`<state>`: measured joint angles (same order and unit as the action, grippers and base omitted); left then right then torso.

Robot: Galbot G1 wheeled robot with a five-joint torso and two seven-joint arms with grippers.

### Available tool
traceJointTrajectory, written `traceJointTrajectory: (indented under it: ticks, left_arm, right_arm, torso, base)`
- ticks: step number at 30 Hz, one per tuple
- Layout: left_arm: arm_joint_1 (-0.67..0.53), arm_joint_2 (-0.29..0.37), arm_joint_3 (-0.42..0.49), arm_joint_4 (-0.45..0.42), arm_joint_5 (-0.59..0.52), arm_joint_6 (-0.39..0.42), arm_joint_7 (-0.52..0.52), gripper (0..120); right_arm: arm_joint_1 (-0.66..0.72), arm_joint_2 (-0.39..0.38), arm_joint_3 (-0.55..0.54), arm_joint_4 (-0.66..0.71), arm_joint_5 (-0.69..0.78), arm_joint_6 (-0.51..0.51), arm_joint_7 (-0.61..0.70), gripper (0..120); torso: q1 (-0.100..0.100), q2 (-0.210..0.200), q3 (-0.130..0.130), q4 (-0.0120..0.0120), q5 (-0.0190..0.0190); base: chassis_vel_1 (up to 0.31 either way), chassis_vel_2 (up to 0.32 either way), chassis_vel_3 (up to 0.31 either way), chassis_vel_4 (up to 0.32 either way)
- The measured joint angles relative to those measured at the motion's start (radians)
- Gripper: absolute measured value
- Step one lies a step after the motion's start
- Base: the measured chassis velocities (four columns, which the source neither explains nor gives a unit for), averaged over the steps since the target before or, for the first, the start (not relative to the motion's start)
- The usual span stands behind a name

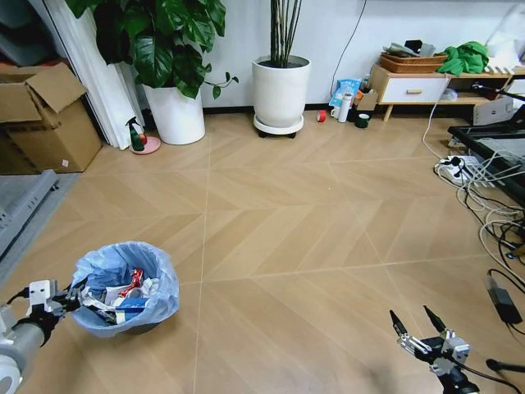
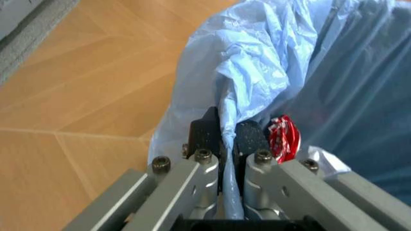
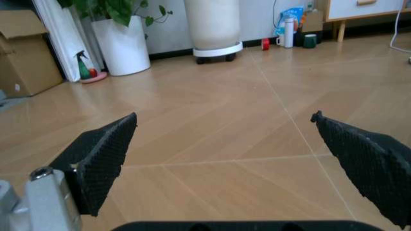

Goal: Pick up the trash bin and place the garbage on the floor into it.

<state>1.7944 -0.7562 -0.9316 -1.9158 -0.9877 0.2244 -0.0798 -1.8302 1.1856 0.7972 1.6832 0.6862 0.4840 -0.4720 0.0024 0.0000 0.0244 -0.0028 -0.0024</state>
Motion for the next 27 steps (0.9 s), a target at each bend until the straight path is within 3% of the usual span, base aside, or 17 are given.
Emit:
traceJointTrajectory:
  ticks: [27]
  left_arm:
    - [-0.022, -0.020, 0.023, 0.010, 0.008, -0.001, 0.001, 0]
  right_arm:
    - [0.008, 0.005, 0.001, -0.002, -0.001, 0.007, -0.009, 100]
  torso:
    - [0.000, 0.000, 0.000, 0.0003, 0.0006]
  base:
    - [0.133, -0.133, -0.133, 0.136]
